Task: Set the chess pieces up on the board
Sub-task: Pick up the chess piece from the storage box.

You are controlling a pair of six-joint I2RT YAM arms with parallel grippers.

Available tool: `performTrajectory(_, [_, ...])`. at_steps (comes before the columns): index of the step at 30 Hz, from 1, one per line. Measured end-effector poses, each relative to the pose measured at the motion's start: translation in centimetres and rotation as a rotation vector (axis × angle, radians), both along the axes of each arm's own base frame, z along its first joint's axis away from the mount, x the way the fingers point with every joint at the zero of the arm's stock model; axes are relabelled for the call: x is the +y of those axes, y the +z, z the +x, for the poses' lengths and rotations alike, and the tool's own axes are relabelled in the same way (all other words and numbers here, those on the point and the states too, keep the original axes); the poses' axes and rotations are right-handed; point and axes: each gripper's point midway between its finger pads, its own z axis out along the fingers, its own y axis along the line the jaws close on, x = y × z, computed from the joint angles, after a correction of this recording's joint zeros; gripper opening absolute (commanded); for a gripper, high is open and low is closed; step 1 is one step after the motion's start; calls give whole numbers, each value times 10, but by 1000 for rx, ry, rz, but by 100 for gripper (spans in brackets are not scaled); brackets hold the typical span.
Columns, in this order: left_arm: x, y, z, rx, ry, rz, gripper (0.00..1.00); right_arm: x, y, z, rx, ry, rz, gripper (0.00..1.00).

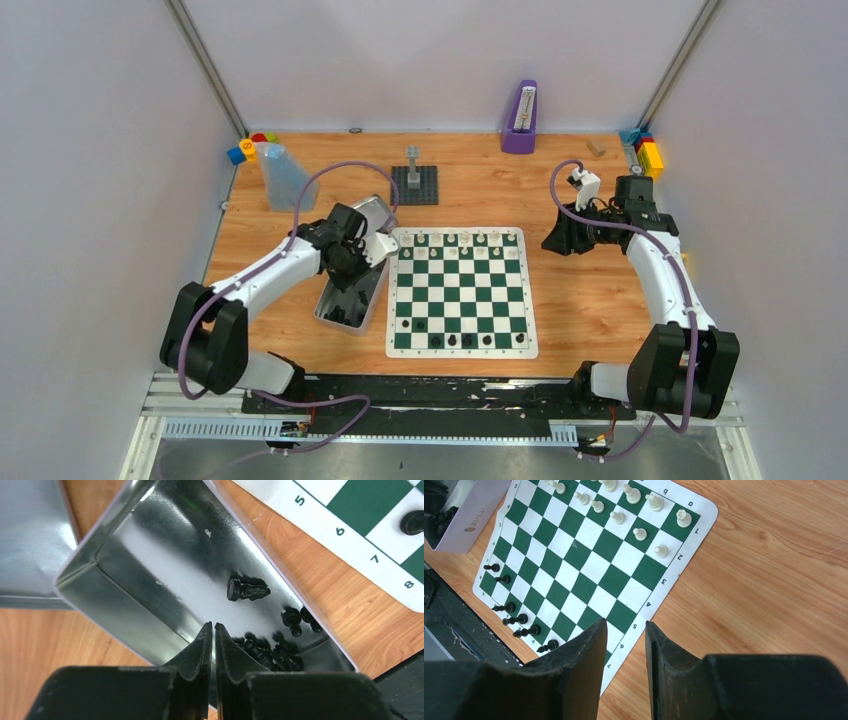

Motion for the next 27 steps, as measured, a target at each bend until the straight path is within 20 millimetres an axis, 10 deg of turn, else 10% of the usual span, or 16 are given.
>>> performTrajectory(10, [-5, 17, 1, -48, 15, -54, 47, 2, 1, -1, -1, 8, 11, 35])
performTrajectory(27, [-19, -21, -4, 96, 53, -76, 56, 3, 0, -1, 8, 9, 15, 35])
